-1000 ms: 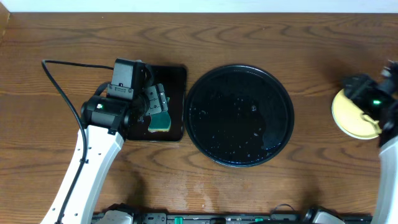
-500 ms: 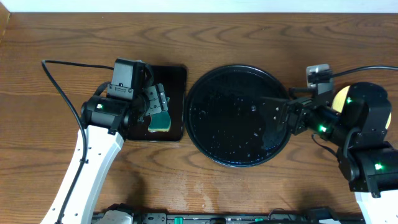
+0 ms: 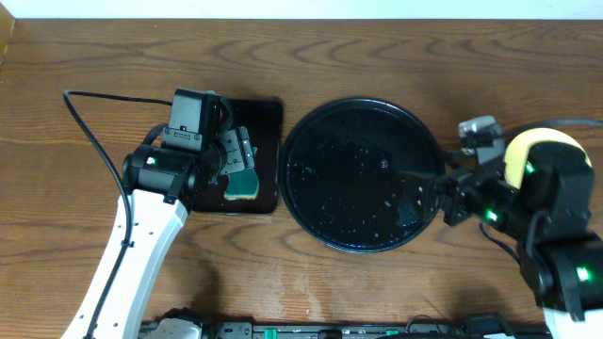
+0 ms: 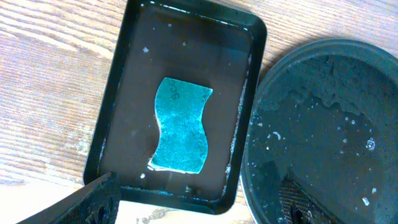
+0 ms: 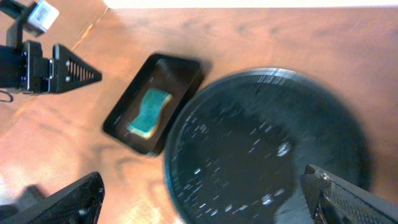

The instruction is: Clean dirty plates on tray and stack at the side

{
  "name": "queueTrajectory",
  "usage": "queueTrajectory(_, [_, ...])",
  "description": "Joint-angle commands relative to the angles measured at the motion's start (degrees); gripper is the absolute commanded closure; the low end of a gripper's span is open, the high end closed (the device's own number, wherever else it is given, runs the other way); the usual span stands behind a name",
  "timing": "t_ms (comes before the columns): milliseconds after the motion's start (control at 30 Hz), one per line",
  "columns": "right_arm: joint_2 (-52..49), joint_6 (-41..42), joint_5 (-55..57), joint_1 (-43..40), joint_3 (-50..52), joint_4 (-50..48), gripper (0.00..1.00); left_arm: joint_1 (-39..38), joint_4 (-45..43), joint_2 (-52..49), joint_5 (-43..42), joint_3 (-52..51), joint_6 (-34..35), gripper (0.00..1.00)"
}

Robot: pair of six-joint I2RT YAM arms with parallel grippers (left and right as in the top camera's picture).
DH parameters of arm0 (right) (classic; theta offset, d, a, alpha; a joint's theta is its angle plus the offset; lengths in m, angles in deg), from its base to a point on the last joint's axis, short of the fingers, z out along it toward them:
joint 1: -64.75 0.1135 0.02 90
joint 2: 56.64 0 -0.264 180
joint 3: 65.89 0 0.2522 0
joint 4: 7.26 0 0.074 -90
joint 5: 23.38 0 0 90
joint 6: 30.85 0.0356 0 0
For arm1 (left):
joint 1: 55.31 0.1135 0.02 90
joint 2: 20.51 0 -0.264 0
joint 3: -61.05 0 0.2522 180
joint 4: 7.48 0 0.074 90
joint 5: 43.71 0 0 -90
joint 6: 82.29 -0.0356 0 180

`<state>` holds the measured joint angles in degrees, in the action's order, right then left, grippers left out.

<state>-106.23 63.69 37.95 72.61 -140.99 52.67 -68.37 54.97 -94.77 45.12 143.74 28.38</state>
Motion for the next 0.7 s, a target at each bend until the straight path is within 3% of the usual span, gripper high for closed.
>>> queueTrajectory(0, [5.42,-4.66,8.85,-0.26,1.36,-0.46,0.01,0.24,0.15,0.07,0.11,1.27,-0.72,0.18])
queueTrajectory(133, [13.0,-4.66,15.41,-0.26,5.95,-1.14,0.01,0.24,0.13,0.07,0.11,1.27,-0.72,0.18])
queueTrajectory(400, [31.58,-4.66,16.46,-2.34,21.94,-4.0,0.01,0.24,0.15,0.07,0.11,1.27,-0.72,0.18])
queueTrajectory(667, [46.86,-2.8,16.2,-5.99,41.97,-18.88,0.01,0.24,0.15,0.07,0.11,1.27,-0.72,0.18])
